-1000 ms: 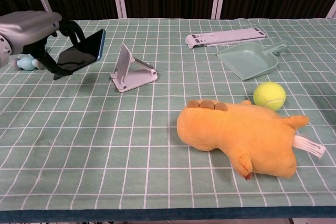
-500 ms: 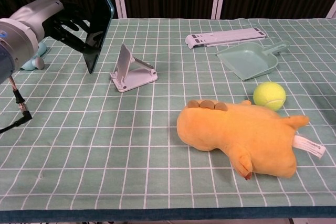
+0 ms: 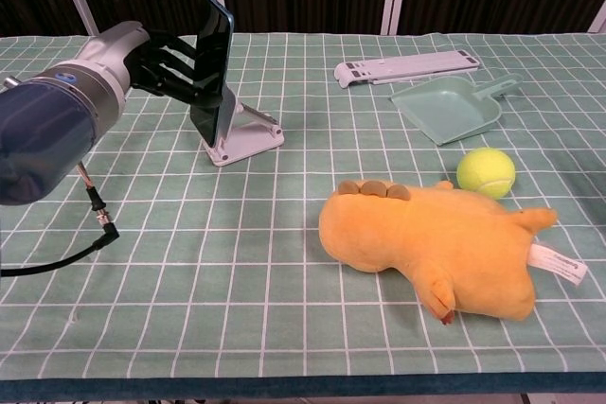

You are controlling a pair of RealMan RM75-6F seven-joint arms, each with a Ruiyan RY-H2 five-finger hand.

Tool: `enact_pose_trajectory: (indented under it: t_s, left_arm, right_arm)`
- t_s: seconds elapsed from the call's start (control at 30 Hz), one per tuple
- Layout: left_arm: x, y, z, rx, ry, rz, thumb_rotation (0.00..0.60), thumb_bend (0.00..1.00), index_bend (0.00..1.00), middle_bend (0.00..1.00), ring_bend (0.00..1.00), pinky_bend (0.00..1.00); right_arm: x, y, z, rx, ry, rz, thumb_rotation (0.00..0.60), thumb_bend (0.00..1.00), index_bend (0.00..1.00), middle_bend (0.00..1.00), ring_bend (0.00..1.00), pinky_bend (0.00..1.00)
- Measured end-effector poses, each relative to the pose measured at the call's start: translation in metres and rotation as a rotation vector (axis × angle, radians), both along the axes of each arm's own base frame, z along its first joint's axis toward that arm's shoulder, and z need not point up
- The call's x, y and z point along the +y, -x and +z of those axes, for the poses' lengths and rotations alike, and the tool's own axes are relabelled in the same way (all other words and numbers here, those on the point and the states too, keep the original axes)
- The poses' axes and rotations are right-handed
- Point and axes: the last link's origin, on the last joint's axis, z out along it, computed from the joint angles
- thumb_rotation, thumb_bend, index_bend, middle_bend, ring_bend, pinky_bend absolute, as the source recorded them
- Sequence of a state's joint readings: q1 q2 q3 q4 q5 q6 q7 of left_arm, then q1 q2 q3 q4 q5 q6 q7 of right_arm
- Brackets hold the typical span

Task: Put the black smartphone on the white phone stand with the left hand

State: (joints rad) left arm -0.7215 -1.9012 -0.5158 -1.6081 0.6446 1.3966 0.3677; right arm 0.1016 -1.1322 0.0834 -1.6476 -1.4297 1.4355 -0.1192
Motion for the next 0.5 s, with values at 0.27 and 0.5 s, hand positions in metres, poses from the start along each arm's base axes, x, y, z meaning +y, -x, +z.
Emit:
enact_pose_trajectory:
  t_s: [0.27,0.5]
  left_arm:
    - [0.011,-0.002,-0.001,-0.016,0.010,0.018,0.600,0.48,0.52,0.57,0.18,0.20]
    - [0.016,0.001,-0.005,0.003,0.015,0.021,0.600,0.48,0.51,0.57,0.18,0.20]
  right_arm:
    - [0.000,0.000,0.000,0.001,0.001,0.000,0.600,0.30,0.01,0.00,0.00,0.13]
    - [0.000,0.000,0.000,0.001,0.002,-0.002,0.600,0.30,0.01,0.00,0.00,0.13]
